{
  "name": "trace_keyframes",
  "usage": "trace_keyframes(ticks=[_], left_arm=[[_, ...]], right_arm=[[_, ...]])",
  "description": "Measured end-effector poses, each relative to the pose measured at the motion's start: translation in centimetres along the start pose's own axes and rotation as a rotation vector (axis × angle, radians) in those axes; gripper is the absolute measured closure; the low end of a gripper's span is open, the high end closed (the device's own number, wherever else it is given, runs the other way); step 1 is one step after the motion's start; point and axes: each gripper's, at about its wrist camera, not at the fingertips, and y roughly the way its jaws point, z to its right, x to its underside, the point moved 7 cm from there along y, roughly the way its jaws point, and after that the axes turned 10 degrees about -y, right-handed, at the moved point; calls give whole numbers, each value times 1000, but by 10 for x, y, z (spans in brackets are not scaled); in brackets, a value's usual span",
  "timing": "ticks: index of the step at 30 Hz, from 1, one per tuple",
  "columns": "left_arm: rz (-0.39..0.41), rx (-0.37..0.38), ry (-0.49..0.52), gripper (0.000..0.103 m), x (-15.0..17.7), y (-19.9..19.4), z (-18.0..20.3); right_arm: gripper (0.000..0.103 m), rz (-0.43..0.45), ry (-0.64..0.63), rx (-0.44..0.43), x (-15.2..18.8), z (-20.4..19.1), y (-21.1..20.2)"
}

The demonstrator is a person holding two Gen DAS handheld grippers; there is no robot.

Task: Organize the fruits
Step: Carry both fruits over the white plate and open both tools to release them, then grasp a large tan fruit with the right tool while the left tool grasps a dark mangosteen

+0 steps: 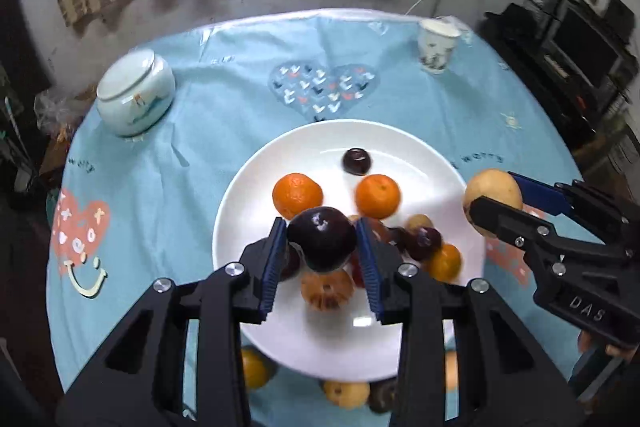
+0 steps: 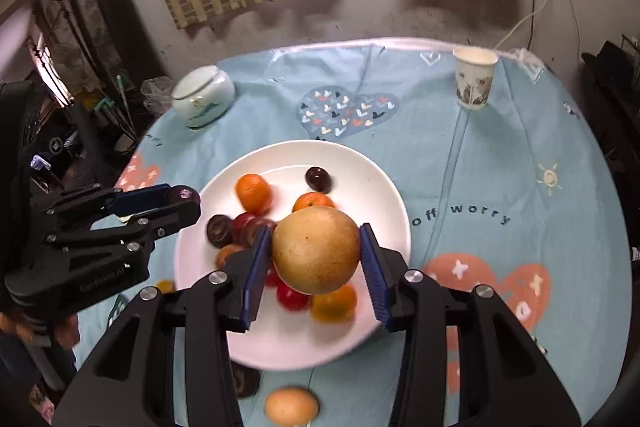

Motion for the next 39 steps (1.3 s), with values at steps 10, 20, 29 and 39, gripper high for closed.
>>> trace_keyframes(ticks=[10,20,29,39], left_arm=[[-11,-94,15,34,-7,39,-11],[79,-119,29,28,-5,-4,-12],[130,-98,94,23,22,-55,4],[120,-103,122,22,48,-72,5]], right_arm=[[31,-84,-73,19,-4,5,56],[31,7,-64,-27,-4,1,-2],[31,34,-104,-17,50,-22,-61],[31,-68,-106,-25,113,-41,-45]])
